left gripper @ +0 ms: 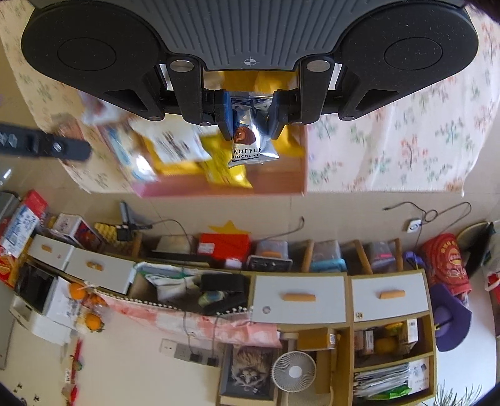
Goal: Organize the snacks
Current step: 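Lift both held packets up over the pink box, then lower both packets into the box and open both tools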
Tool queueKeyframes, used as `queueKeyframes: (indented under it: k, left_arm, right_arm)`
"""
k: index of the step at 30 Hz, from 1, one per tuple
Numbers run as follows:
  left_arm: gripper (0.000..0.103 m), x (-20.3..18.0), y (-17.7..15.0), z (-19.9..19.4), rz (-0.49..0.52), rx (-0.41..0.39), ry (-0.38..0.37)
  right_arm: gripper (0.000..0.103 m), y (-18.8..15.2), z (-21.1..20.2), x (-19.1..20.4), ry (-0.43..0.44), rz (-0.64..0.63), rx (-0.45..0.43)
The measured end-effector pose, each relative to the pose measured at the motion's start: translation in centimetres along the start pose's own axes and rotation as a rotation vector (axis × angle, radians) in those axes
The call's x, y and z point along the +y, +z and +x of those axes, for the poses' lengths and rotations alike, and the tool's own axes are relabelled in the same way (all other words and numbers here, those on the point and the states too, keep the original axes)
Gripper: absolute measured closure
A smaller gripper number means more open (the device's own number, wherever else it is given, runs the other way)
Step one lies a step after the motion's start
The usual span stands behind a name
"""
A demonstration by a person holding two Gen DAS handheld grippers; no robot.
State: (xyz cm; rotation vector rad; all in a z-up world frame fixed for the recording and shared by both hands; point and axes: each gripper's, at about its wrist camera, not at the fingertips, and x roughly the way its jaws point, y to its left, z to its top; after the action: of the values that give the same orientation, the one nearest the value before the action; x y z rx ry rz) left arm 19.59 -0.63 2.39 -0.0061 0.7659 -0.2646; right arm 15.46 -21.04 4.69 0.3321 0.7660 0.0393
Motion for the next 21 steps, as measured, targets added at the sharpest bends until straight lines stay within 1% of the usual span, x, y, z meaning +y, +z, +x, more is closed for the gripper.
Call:
queueKeyframes:
  k: [5,8,11,14,17,19,21]
  left_arm:
    - [0.082,0.9,1.6,3.7,-0.054,0.030,0.025]
    - [0.082,1.4,1.9,5.4,-0.086,0.039,0.028]
    - [0.082,1.5,2.0,6.6,-0.098,0.040,0.039]
    - [0.082,1.7,1.9,7.2,-0.110,0.034,0.028]
    - [0.078,1.7,1.8,7.2,-0.114,0.017,0.026]
    - [0.075,1.7,1.8,6.9,-0.112,0.017,0.021]
    - [0.071,1.6,1.5,6.3,-0.111,0.014,0.016]
  right_arm:
    - [0.071,0.3,1.4,-0.2,-0.013,0.019,0.003]
    - [0.071,0.1,2.2,-0.2,-0.016,0.017,0.015]
    - [0.071,0.2,2.9,-0.3,-0.020,0.016,0.024]
    - [0.071,0.2,3.2,-0.3,-0.015,0.020,0.033]
    - [0.069,0.2,3.1,-0.3,-0.015,0.015,0.026]
    - [0.062,0.4,2.9,-0.4,-0.014,0.018,0.020]
    - [0.059,0.5,2.6,-0.5,-0.013,0.022,0.013]
